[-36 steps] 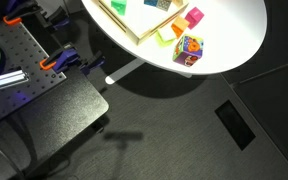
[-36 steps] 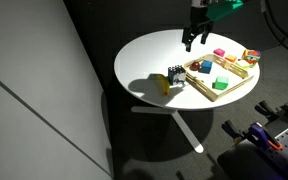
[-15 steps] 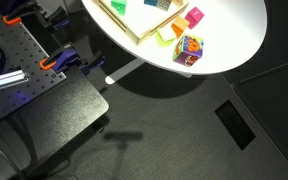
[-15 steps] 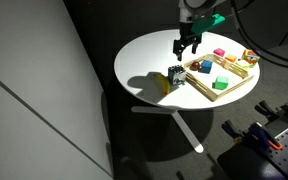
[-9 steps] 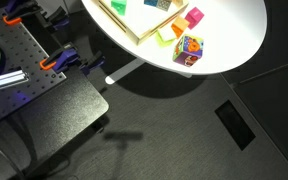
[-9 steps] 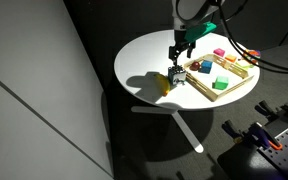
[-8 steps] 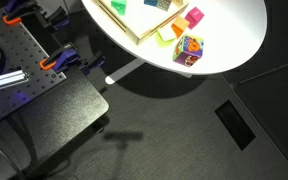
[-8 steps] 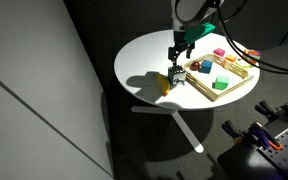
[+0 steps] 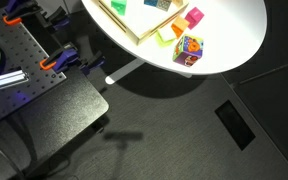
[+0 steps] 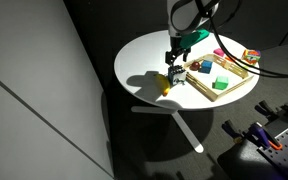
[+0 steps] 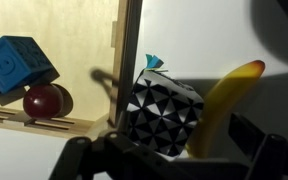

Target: Pick up the block with the number four on it and put it in the tray

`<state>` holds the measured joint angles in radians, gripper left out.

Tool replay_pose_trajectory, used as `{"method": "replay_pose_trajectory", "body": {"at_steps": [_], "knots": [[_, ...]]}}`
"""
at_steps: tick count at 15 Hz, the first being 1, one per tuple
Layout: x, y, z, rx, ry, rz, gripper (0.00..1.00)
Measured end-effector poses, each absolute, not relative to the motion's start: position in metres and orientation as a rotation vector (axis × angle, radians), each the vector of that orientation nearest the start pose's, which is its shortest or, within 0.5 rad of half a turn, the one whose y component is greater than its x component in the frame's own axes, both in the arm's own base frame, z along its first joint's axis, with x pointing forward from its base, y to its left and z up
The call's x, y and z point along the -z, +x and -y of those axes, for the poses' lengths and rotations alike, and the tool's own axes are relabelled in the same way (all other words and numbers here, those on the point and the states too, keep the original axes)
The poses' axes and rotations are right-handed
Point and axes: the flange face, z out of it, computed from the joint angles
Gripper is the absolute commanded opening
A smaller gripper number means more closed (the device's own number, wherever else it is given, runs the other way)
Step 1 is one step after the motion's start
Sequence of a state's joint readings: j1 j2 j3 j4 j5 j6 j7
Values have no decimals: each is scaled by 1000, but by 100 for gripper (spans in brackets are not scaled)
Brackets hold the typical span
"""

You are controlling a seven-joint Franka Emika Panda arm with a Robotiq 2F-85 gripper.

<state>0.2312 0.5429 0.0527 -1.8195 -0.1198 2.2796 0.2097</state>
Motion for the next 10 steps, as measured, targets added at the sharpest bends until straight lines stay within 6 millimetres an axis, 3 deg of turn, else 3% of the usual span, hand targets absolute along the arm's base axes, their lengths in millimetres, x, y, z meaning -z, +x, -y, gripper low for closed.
{"method": "replay_pose_trajectory", "body": {"at_steps": [10], "knots": [[-209, 626, -182, -56, -3253, 281, 100]]}}
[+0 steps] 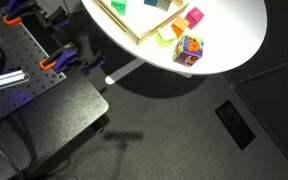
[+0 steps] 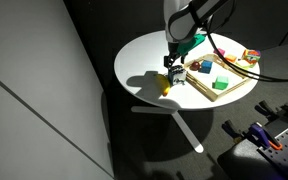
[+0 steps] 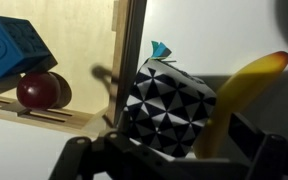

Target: Pick up the block with the number four on it and put it in the tray

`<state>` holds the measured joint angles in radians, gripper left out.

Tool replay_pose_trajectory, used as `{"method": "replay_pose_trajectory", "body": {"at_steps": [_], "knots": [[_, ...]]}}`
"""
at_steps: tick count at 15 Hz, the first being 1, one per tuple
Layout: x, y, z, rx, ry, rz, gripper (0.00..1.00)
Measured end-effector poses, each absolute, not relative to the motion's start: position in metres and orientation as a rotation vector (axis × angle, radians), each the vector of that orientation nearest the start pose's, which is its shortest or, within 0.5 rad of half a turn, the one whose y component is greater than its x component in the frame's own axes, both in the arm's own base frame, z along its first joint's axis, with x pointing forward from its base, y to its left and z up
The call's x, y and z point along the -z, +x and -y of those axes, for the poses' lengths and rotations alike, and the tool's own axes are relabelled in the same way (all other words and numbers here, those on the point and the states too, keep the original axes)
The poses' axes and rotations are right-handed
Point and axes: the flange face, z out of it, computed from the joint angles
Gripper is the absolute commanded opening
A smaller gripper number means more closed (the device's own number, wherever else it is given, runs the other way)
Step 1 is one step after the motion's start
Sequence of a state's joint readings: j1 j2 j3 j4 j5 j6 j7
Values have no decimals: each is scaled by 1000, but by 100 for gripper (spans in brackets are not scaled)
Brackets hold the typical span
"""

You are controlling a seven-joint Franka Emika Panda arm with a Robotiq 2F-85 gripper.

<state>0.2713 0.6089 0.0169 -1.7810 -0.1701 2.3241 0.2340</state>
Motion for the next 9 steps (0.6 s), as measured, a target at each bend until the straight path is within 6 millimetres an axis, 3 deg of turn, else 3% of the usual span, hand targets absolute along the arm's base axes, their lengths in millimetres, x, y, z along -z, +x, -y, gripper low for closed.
{"method": "replay_pose_trajectory", "body": {"at_steps": [9], "knots": [[-193, 632, -183, -54, -3272, 275, 100]]}}
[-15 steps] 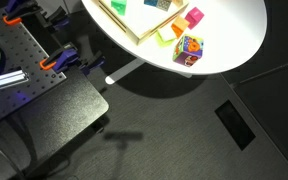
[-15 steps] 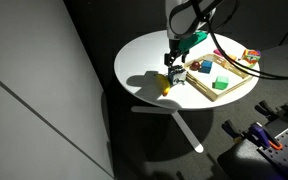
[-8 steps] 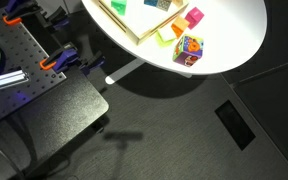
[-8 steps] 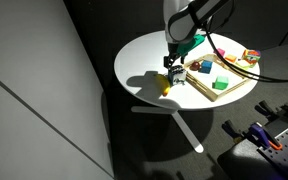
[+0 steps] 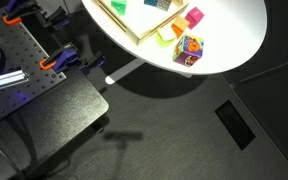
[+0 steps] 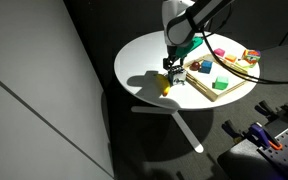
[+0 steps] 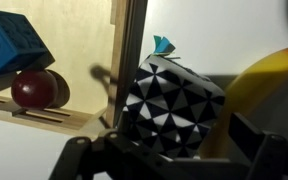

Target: Pick up the block with the number four on it and put it in the tray

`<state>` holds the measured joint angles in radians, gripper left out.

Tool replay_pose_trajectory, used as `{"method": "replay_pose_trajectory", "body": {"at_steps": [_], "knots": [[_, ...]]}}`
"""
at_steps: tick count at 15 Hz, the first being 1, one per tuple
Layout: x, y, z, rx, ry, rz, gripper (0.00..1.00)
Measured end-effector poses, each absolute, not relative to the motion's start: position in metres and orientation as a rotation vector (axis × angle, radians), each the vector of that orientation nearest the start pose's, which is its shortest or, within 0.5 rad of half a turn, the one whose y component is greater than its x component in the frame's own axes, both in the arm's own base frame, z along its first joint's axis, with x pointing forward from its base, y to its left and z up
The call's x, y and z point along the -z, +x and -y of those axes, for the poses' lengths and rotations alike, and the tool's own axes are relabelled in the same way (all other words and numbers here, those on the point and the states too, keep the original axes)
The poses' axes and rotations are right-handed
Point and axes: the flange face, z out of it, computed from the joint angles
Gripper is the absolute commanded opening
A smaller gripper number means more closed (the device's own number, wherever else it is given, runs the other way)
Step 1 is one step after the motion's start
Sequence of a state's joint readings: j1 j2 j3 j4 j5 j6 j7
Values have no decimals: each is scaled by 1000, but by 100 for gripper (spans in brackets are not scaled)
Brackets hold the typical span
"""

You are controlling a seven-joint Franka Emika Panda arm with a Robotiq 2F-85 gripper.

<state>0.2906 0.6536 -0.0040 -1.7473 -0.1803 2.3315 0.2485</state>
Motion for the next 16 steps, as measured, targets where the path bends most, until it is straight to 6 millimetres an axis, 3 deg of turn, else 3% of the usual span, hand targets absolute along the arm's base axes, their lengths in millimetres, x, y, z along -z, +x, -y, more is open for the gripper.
{"method": "replay_pose_trajectory", "body": {"at_steps": [5, 6, 8, 12, 16], "knots": [[-186, 633, -184, -60, -3282, 283, 97], [-185, 633, -184, -61, -3283, 282, 73], [-183, 634, -183, -60, -3287, 281, 71], [-185, 638, -179, -44, -3301, 273, 38], [-188, 641, -177, -29, -3308, 247, 11]]}}
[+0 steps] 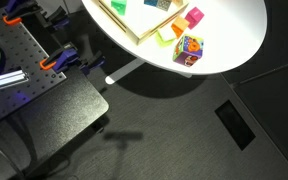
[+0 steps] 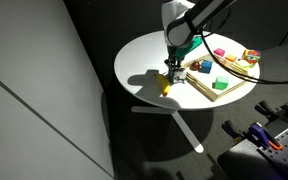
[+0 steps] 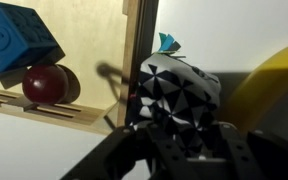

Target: Pick up the block with the number four on it and put it in the tray

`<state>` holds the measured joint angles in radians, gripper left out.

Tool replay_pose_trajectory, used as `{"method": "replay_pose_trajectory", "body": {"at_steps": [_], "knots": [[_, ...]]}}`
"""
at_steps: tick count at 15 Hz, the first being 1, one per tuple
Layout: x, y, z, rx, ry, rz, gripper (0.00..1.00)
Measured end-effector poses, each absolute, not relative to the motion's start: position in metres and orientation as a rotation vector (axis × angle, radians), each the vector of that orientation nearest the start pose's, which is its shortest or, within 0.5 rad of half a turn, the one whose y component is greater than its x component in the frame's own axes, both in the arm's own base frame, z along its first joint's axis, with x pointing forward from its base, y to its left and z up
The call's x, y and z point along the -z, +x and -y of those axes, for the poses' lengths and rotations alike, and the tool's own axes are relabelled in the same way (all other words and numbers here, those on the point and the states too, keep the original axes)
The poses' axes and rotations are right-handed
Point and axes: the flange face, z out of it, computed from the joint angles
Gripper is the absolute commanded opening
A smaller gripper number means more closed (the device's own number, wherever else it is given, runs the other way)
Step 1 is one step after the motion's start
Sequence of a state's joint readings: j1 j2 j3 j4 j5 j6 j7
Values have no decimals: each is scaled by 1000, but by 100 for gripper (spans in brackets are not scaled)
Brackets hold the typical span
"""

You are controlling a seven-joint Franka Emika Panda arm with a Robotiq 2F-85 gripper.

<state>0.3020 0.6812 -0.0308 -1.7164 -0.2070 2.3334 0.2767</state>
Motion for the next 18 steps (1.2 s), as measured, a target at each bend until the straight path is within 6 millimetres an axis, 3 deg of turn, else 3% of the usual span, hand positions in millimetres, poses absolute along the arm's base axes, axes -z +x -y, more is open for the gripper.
{"method": "replay_pose_trajectory", "body": {"at_steps": [1, 3, 9, 18], "knots": [[-188, 642, -176, -29, -3309, 240, 4], [-188, 642, -175, -32, -3313, 224, 1], [-197, 647, -173, -39, -3324, 182, 4], [-232, 659, -166, 15, -3325, 119, 4]]}}
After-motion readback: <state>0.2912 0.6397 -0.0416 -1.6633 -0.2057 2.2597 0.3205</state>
